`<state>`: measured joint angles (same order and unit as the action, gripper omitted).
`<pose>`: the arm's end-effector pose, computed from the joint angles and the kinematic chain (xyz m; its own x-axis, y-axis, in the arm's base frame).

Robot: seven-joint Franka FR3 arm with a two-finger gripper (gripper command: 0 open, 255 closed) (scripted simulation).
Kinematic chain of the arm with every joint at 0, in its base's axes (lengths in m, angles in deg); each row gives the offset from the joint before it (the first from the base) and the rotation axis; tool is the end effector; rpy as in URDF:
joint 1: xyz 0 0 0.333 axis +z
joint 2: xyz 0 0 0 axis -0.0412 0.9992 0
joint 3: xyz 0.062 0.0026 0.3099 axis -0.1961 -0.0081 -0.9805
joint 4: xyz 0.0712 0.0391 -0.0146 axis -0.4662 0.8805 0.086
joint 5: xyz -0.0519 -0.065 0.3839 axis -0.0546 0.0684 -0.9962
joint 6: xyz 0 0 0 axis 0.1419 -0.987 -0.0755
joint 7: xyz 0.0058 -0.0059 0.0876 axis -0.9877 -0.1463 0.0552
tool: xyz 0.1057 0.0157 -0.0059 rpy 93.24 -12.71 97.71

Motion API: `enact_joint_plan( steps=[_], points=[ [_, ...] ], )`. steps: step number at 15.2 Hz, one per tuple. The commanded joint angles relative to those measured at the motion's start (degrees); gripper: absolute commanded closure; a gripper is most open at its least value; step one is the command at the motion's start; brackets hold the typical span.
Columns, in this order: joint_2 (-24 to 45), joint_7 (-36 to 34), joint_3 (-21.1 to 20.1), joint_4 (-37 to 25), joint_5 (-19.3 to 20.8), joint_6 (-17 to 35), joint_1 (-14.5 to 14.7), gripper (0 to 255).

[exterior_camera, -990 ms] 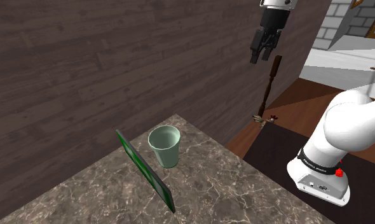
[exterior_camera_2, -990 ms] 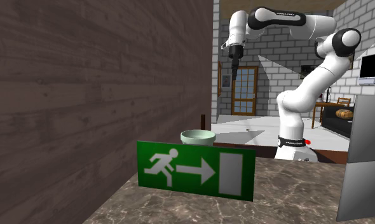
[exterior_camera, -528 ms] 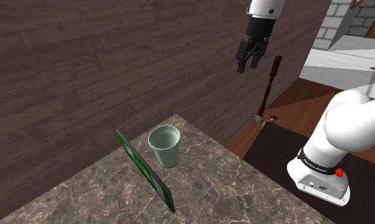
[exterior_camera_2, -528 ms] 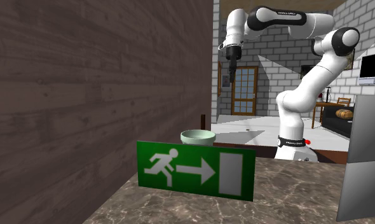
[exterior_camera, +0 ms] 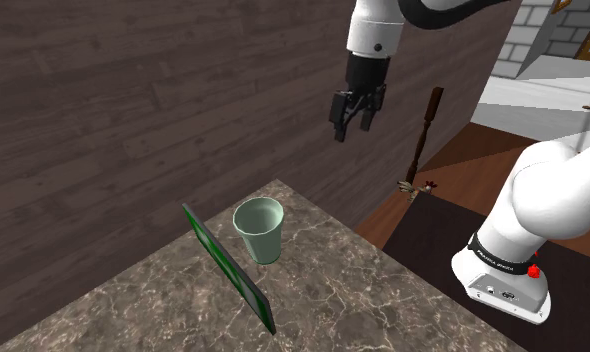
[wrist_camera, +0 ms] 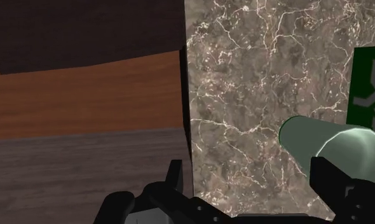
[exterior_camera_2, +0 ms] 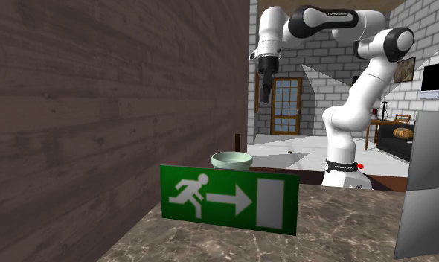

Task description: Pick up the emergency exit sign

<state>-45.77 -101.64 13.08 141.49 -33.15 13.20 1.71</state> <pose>0.3556 0.1449 0.5643 0.9908 -0.1317 0.0310 -0.1269 -0.9841 -0.1242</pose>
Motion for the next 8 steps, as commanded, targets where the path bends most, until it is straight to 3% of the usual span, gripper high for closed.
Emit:
enact_joint_plan(
  steps=[1, 8],
  points=[
    [2.8, -2.6, -2.6, -1.2, -0.3, 1.8, 0.4, 0],
    [14.7, -12.1, -11.5, -7.9, 1.6, 7.5, 1.1, 0]
  ],
)
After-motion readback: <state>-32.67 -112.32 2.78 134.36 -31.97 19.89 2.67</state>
